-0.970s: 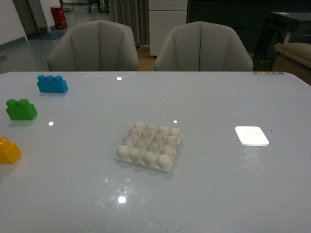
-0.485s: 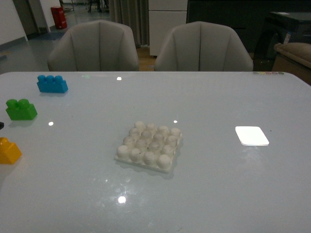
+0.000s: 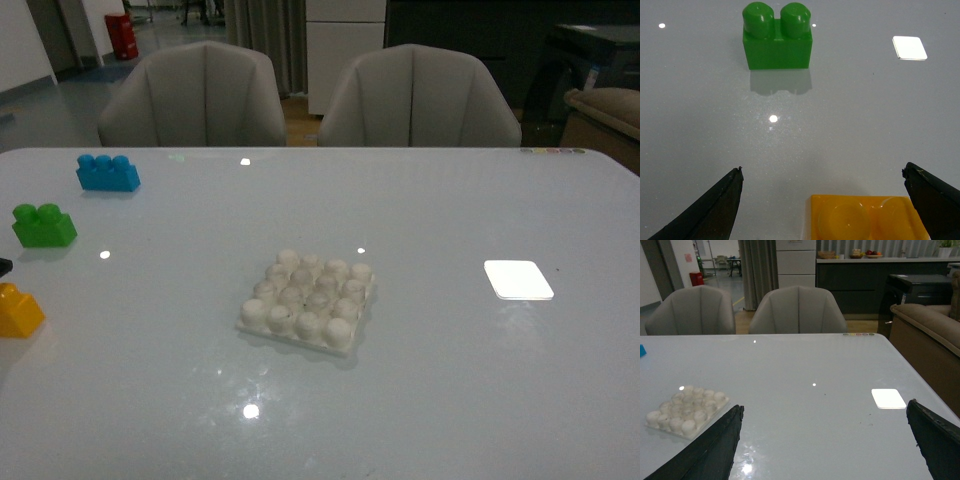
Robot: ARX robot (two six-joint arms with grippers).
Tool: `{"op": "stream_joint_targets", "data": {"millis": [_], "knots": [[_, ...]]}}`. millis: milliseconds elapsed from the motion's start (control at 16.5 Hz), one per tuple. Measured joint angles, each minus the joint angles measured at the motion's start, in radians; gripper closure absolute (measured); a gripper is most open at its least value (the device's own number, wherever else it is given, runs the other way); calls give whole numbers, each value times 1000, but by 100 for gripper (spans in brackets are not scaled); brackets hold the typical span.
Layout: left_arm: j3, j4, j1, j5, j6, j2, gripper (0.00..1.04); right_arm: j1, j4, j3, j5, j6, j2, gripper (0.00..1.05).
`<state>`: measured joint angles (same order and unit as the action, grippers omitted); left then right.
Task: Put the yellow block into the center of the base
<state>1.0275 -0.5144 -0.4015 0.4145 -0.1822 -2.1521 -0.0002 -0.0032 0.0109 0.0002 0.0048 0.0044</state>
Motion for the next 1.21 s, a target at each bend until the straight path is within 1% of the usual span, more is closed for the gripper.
{"op": "stream_joint_targets", "data": {"millis": [545, 909, 970, 1030, 1152, 1212], "knots": [[-27, -63, 36, -6, -6, -61, 7, 0, 0, 0, 0, 0, 0, 6], [-42, -79, 39, -2, -7, -65, 7, 0, 0, 0, 0, 0, 0, 6], [-43, -83, 39, -2, -8, -65, 9, 0, 0, 0, 0, 0, 0, 6], [-44, -85, 39, -2, -7, -65, 15, 0, 0, 0, 0, 0, 0, 6], [-51, -99, 38, -2, -4, -65, 36, 0, 0, 0, 0, 0, 0, 6], [-51, -100, 38, -1, -1, -65, 40, 0, 0, 0, 0, 0, 0, 6]]}}
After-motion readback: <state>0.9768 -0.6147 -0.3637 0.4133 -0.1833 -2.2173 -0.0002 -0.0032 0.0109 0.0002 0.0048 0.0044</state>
